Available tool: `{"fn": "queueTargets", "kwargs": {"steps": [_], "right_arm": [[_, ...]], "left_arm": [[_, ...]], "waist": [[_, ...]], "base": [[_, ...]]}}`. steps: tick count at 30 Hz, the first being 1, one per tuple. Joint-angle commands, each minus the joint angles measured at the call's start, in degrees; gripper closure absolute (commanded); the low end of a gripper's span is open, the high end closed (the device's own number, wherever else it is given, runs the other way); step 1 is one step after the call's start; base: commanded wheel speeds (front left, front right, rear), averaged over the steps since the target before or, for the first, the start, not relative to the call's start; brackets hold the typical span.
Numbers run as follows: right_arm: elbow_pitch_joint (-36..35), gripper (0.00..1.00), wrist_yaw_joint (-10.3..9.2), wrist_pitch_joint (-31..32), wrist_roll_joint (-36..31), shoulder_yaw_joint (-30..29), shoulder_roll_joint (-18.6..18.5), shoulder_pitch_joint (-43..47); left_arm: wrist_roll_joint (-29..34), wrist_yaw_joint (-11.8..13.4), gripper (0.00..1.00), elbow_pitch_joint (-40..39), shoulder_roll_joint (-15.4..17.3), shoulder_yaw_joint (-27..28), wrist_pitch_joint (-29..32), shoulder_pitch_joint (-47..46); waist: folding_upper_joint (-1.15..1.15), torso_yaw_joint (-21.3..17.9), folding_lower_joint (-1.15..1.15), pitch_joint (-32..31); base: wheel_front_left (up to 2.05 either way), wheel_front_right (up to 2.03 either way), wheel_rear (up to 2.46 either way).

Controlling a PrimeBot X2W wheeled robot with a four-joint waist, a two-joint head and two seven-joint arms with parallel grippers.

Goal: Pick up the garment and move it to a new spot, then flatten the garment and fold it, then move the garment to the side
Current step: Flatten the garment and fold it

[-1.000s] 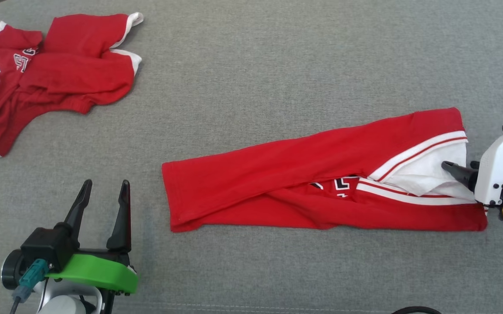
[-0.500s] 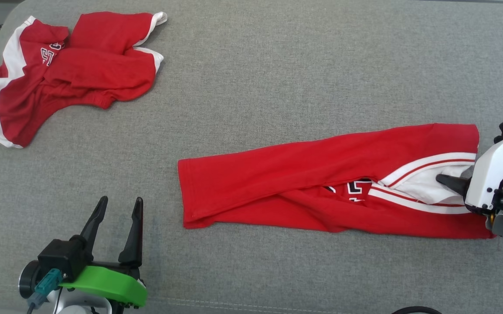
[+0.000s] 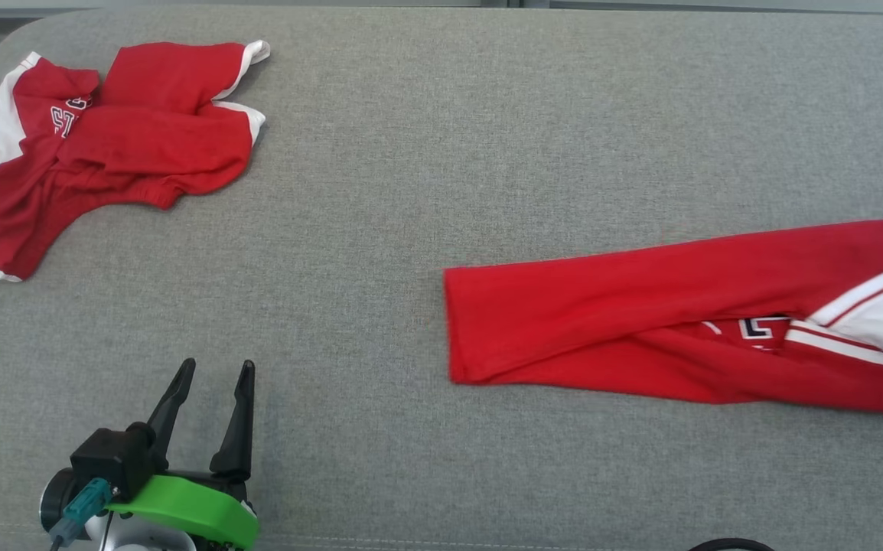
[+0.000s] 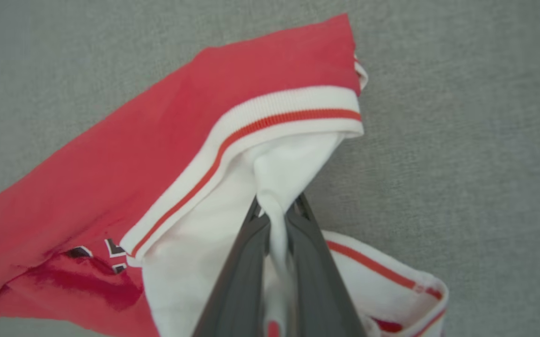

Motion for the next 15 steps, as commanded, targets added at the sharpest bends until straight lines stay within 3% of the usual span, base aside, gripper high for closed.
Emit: {"fn": "queueTargets", "kwargs": {"steps": [1, 8, 15], "right_arm": [[0.3, 1.0, -0.1, -0.2, -1.4, -3.0, -1.6, 1.4], [-6.6, 1.0, -0.08, 2.4, -2.0, -9.2, -1.8, 2.6], [-25.4, 1.0, -0.07, 8.4, 3.7, -1.2, 0.1, 3.5]], "left_arm": [[0.5, -0.4, 0.0, 0.2, -0.1, 0.3, -0.1, 1.1], [0.6, -1.0, 0.0, 0.3, -1.1, 0.0, -0.1, 0.9], [1.2, -1.1, 0.0, 0.0, -3.4, 1.7, -0.1, 1.8]], "waist": [[0.0, -0.4, 0.0, -0.4], [0.0, -1.8, 0.0, -0.7], [0.0, -5.1, 0.0, -1.2]], "base": [[0.0, 0.0, 0.0], [0.0, 0.0, 0.0], [0.0, 0.0, 0.0]]}}
